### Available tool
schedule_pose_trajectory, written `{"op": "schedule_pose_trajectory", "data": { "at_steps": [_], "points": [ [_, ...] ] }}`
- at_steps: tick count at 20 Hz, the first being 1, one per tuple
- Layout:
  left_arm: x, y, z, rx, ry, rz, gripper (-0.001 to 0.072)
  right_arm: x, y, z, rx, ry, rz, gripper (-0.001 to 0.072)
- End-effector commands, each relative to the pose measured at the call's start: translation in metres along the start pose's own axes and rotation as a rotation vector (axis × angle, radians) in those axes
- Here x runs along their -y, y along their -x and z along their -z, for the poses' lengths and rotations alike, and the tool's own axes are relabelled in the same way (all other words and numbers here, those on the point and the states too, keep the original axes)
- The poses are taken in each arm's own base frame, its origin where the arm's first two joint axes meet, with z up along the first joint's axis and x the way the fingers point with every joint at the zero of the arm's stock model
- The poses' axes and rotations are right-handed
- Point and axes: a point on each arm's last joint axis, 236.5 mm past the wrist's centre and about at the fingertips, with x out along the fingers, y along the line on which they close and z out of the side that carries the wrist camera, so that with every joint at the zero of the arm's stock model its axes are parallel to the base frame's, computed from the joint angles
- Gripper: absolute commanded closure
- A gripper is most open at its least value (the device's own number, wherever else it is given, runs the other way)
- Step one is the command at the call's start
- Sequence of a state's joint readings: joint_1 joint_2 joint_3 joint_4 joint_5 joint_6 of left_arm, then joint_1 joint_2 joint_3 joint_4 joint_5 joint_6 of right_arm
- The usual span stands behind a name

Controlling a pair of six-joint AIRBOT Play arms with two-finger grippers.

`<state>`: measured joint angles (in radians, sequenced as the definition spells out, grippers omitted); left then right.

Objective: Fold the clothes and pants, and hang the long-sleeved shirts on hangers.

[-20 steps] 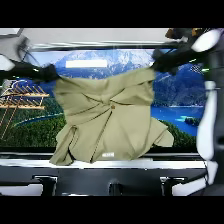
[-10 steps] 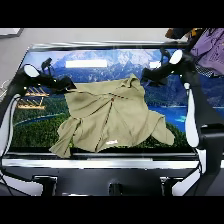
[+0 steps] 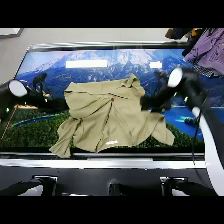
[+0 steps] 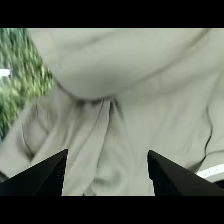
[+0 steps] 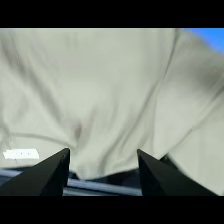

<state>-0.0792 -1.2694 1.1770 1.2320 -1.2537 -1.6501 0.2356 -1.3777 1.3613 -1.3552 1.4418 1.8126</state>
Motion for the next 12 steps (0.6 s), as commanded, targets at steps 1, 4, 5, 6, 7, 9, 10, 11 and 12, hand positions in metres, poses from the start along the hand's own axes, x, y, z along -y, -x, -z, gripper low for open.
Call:
{"op": "schedule_pose_trajectory", "data": {
  "at_steps": [1,4,5,6,7,9,10,11,12],
  "points": [
    [0.006,-0.018,0.058,-0.083,-0.022,-0.014,0.0138,-0.013,-0.049,0.071,-0.07,-0.024,0.028,0.0097],
    [0.023,-0.027,0.073,-0.115,-0.072,-0.011,0.0138,-0.03,-0.082,0.103,-0.105,0.042,0.04,0.0022],
    [0.026,-0.029,0.075,-0.118,-0.072,-0.016,0.0138,-0.034,-0.089,0.103,-0.082,0.033,0.041,0.0028],
    [0.028,-0.03,0.077,-0.119,-0.07,-0.026,0.0138,-0.034,-0.096,0.102,-0.06,0.017,0.049,0.005],
    [0.031,-0.03,0.079,-0.122,-0.068,-0.027,0.0138,-0.029,-0.102,0.1,-0.051,-0.014,0.066,0.0063],
    [0.037,-0.032,0.083,-0.129,-0.04,-0.026,0.0138,-0.015,-0.111,0.092,-0.031,-0.031,0.121,0.0227],
    [0.043,-0.033,0.087,-0.136,-0.045,-0.025,0.0138,-0.013,-0.114,0.087,-0.016,-0.023,0.13,0.0356],
    [0.05,-0.035,0.092,-0.144,-0.068,-0.022,0.0138,-0.011,-0.114,0.084,-0.004,-0.016,0.138,0.0676],
    [0.057,-0.038,0.096,-0.148,-0.09,-0.02,0.0138,-0.01,-0.112,0.083,0.002,-0.023,0.143,0.068]
  ]
}}
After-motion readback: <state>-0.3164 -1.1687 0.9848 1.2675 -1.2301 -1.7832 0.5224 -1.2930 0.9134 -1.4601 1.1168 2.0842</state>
